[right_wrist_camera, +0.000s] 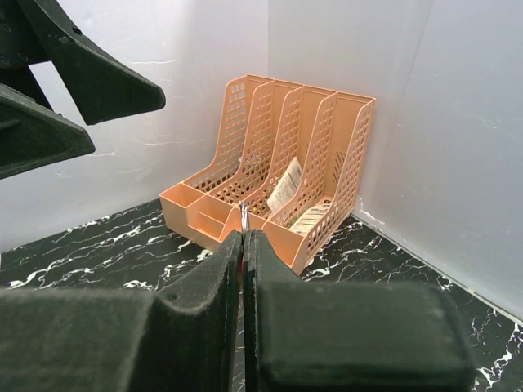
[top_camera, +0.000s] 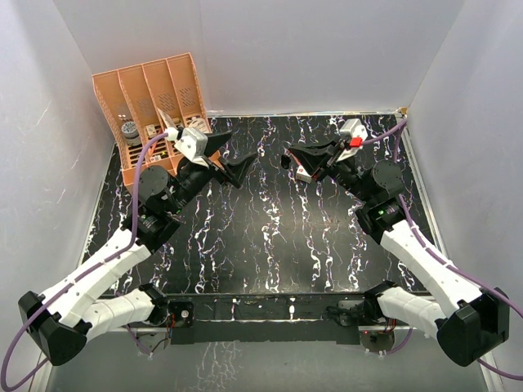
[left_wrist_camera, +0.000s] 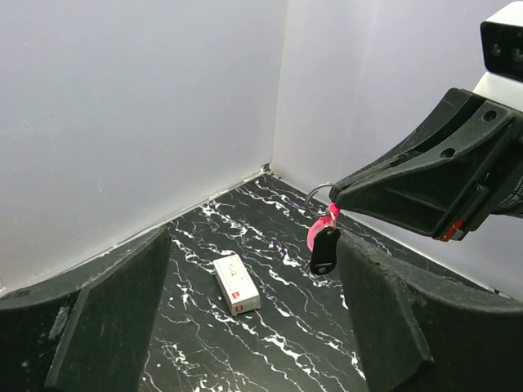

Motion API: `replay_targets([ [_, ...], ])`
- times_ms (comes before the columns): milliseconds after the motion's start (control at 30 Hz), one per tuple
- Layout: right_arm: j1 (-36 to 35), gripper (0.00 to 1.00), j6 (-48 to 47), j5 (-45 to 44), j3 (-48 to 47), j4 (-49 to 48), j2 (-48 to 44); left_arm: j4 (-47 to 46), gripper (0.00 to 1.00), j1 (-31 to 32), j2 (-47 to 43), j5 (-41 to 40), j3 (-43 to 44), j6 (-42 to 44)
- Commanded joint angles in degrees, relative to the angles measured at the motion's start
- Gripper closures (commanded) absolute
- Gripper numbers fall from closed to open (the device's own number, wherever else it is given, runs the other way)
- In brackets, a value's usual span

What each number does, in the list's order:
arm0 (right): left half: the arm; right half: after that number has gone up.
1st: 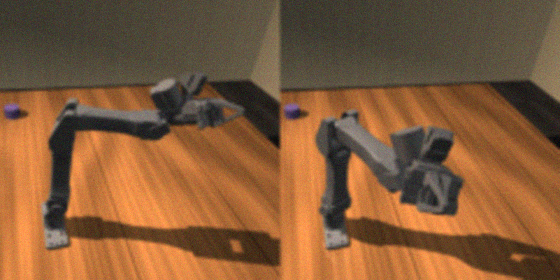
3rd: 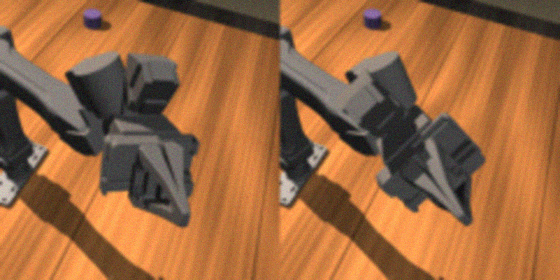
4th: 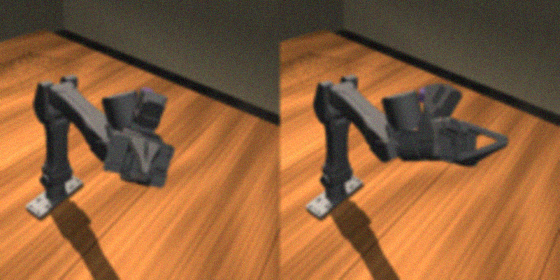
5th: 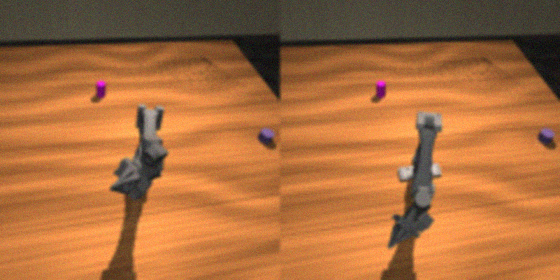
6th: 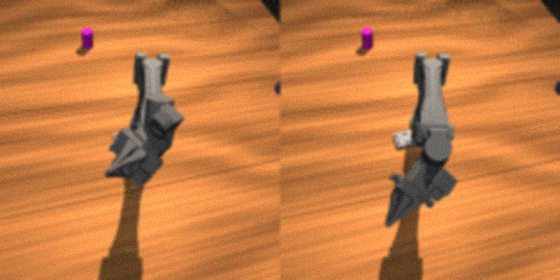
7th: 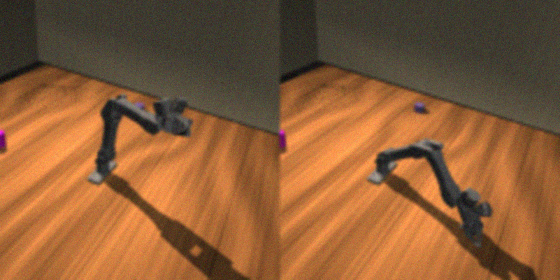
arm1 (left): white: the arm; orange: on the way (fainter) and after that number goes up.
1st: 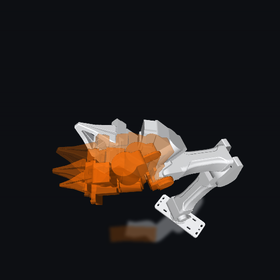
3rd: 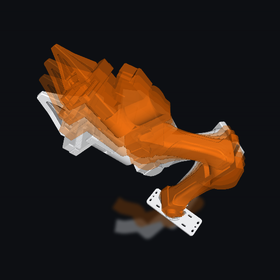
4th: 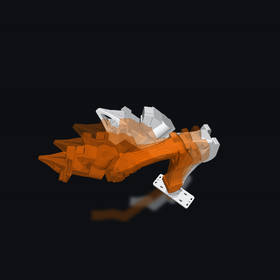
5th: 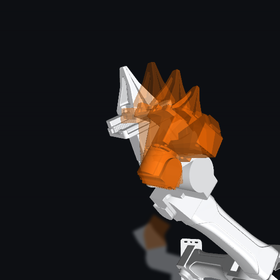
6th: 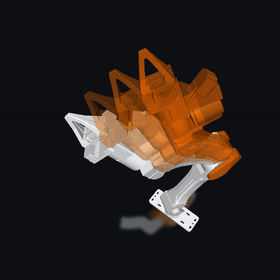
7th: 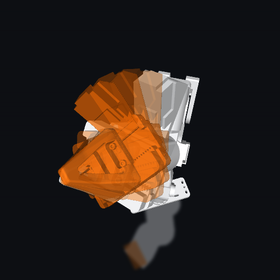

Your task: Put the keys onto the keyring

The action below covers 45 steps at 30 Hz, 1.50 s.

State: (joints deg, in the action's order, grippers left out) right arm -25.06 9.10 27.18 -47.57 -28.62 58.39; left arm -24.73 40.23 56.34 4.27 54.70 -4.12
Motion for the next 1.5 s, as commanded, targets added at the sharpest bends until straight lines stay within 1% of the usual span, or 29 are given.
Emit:
replay_targets([
  [0, 0.1, 1.0, -0.8, -0.5, -0.8, -2.1, -2.1, -3.8, 0.19, -0.2, -0.5, -0.6, 0.9, -0.9],
  [367, 0.1, 1.0, -0.9, -0.7, -0.7, -1.7, -2.7, -4.7, 0.19, -0.3, 0.8, -0.2, 1.3, -2.2],
  [600, 0.1, 1.0, -0.5, -0.1, -0.8, -2.2, -2.6, -4.4, 0.19, -0.3, 0.7, -0.6, 0.7, -1.3],
  [733, 0.1, 1.0, 1.3, 0.4, 0.0, -4.6, -2.3, -4.3, 0.23, -0.3, -0.8, 0.1, 0.3, -1.0],
  [900, 0.1, 1.0, 2.4, 1.5, 0.5, -5.9, -2.6, -4.7, 0.23, -0.4, -1.0, 3.5, 0.5, -1.1],
  [1133, 0.1, 1.0, 3.0, 2.6, 0.6, -6.8, -3.0, -5.0, 0.25, -0.6, 2.8, 7.9, 1.6, -1.0],
  [1333, 0.1, 1.0, 3.5, 4.3, 0.7, -7.2, -3.7, -9.8, 0.25, -1.7, 4.3, 10.3, -0.3, -1.6],
  [1467, 0.1, 1.0, 3.8, 4.9, 0.6, -7.1, -3.6, -12.5, 0.25, -2.5, 5.8, 13.5, -0.2, -2.3],
])
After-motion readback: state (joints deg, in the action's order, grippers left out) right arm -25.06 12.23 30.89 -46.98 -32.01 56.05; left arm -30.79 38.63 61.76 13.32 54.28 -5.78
